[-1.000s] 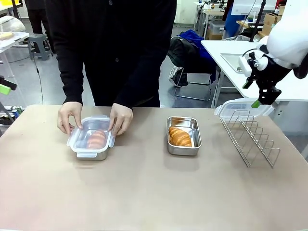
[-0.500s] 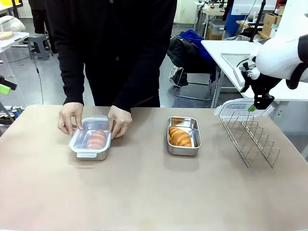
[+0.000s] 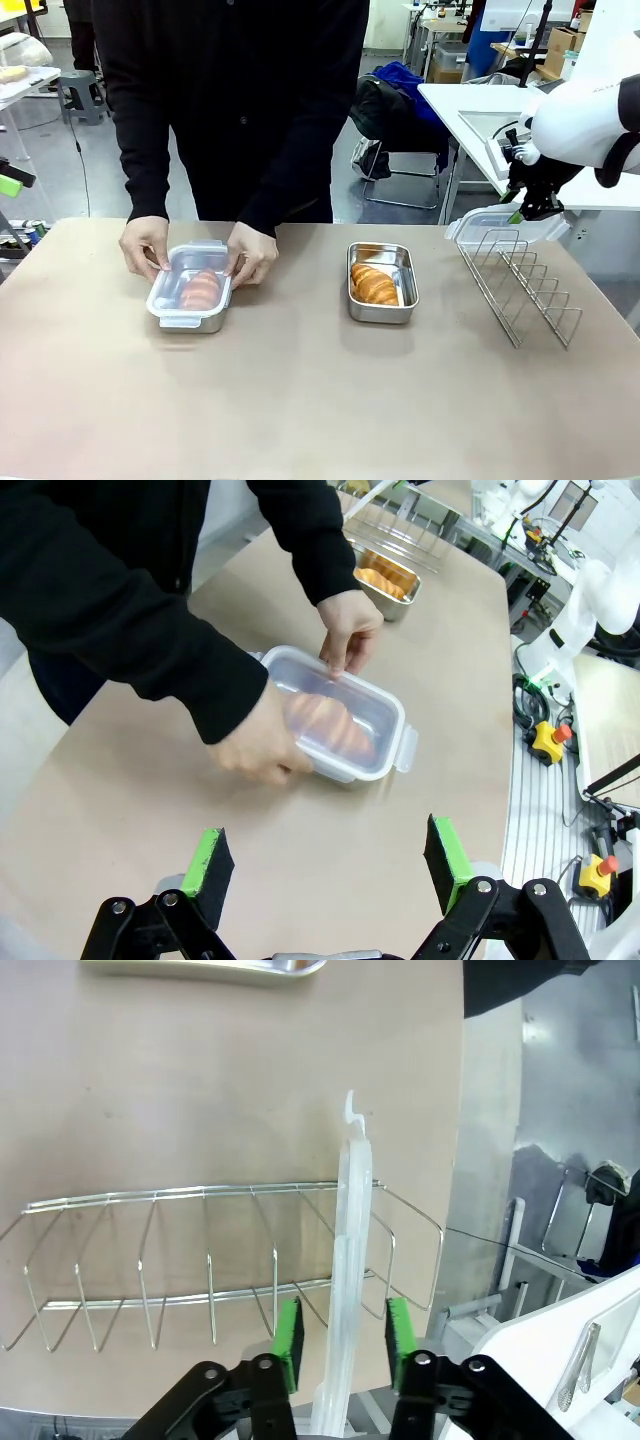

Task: Place the bread in airtight containers.
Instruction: Pick up one Airtight Container lid and hand it to the human.

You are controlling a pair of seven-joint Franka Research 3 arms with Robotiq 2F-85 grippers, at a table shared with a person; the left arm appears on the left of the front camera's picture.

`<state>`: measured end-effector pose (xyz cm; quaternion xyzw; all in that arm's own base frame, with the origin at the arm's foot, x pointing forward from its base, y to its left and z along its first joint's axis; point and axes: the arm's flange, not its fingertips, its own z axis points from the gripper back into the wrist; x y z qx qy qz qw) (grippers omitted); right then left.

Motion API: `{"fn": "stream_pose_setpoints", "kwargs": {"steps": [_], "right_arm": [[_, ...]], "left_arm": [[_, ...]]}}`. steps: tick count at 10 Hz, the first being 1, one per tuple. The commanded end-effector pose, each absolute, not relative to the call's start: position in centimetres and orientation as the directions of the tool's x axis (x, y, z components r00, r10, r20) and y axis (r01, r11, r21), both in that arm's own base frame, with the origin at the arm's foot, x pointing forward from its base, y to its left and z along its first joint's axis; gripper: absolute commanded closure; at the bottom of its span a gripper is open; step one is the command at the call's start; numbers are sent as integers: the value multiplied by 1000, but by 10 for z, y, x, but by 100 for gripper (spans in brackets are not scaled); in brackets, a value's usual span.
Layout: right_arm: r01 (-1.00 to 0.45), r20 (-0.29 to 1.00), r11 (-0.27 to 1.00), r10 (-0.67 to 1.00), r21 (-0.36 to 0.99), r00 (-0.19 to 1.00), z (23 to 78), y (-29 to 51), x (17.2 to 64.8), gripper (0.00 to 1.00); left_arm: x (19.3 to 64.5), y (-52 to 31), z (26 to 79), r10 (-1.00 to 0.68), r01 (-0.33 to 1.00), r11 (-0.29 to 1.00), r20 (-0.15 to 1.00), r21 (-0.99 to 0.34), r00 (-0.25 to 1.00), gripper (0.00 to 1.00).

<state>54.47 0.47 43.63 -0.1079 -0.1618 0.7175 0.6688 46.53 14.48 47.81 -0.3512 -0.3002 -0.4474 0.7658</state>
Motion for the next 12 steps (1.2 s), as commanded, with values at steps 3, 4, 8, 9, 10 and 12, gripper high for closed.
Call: {"fn": "stream_pose_setpoints", "kwargs": {"steps": [3,4,8,9,10,12], "right_arm": [[-917,43,-37,997,-397,-59,437,3,540,100],[-917,41,-36,997,-397,-57,437,3,540,100],[-901,29,19,1000,-434,7,485,7,533,100],[-881,29,24,1000,-472,12,519,12,523,100],[-859,40,19,999,-511,-2,560,18,510,100],[-840,86,22,996,-541,-29,617,26,480,100]], "left_arm": [[464,143,480,-485,900,350,771,-261,412,0],[464,143,480,-485,900,350,771,-261,412,0],[464,143,480,-485,900,350,771,-261,412,0],[464,143,480,-485,900,350,771,-261,412,0],[464,143,480,-485,900,350,771,-261,412,0],[464,143,480,-485,900,350,771,-261,412,0]]}}
